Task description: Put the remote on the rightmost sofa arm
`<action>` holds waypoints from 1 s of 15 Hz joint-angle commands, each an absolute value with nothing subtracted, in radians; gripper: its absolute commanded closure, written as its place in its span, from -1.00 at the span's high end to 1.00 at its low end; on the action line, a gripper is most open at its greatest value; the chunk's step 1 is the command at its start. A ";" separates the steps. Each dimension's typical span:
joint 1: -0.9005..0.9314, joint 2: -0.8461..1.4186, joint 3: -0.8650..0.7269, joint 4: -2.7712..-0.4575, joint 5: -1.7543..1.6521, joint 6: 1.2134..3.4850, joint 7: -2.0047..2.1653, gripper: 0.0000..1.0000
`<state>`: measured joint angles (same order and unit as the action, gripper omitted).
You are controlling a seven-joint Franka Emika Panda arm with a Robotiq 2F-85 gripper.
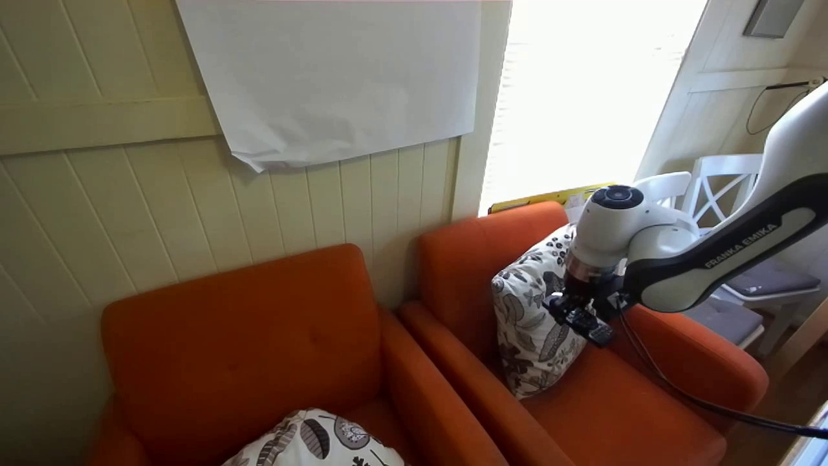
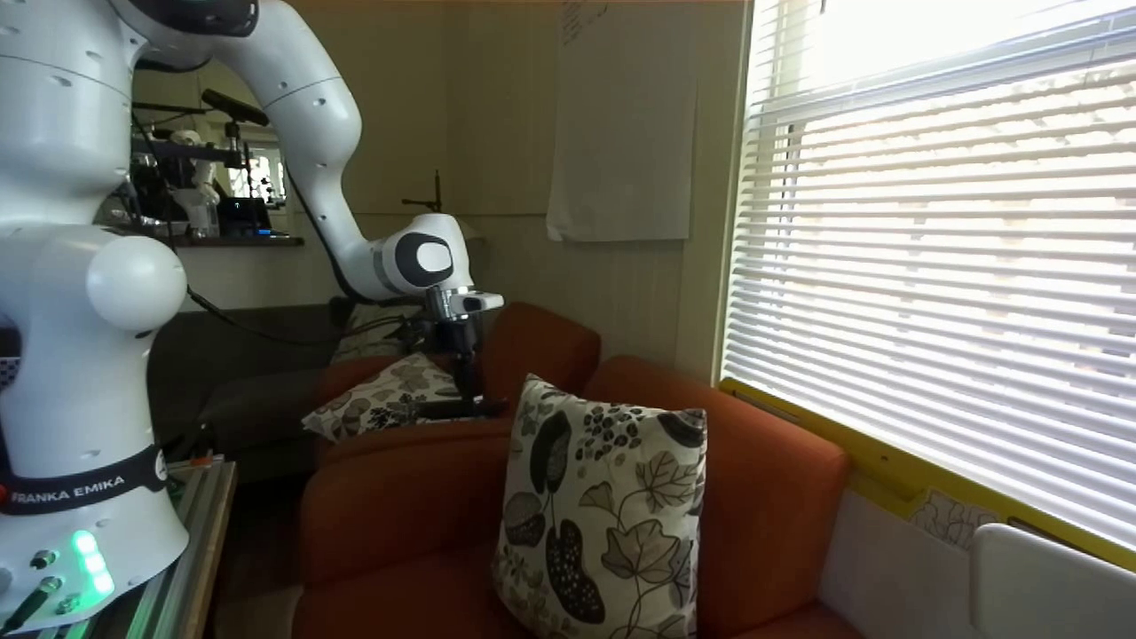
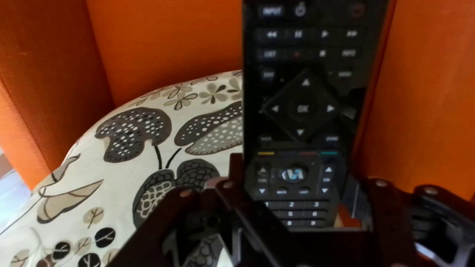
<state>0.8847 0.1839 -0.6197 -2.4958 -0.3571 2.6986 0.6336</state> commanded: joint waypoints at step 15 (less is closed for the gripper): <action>0.039 0.208 -0.190 -2.361 -0.144 2.631 0.093 -0.28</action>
<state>0.1697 0.1938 -0.2761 -2.4008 -0.2751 2.6513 0.2868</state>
